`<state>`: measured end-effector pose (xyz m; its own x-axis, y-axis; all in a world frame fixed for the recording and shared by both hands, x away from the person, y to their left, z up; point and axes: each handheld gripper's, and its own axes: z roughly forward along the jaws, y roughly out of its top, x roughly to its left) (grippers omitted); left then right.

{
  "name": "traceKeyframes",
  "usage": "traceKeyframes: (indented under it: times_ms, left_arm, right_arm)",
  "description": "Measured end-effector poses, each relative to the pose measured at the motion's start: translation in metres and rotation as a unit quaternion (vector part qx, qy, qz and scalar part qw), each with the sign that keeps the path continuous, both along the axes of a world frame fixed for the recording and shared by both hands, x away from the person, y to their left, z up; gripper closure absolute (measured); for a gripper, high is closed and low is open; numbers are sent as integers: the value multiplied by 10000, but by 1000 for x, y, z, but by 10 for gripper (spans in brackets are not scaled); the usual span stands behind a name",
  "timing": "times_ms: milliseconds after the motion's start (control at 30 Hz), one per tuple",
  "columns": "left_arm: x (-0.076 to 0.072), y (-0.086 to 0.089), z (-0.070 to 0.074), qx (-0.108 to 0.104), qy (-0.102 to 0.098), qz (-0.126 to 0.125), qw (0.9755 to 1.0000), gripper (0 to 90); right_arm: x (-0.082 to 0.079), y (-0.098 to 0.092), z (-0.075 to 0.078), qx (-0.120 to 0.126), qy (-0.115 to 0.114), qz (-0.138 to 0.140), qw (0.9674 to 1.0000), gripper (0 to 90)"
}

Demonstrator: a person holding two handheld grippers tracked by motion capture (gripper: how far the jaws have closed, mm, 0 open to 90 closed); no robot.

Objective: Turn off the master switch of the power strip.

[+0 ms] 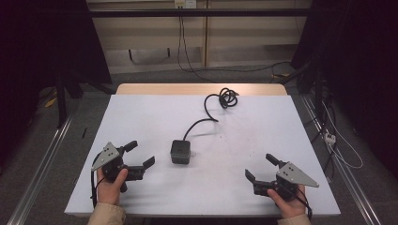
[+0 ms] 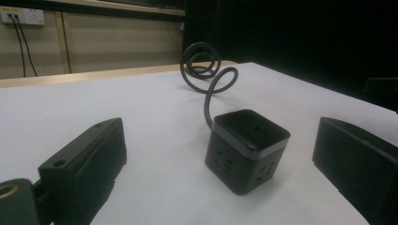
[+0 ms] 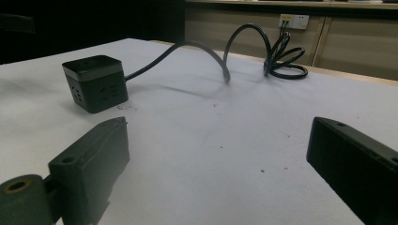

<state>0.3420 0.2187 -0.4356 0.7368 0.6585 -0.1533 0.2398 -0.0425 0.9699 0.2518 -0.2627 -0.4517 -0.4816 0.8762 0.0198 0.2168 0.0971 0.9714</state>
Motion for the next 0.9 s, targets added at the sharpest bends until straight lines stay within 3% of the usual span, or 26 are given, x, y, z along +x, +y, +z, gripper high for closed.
traceKeyframes:
  times_ms: [200, 900]
  left_arm:
    - [3, -5, 1, -39, 45, -21, 10000, 29]
    - [12, -22, 4, 140, 145, -122, 9997, 34]
  right_arm:
    - [0, 0, 0, 11, 1, 8, 10000, 58]
    - [-1, -1, 0, 5, 2, 19, 10000, 61]
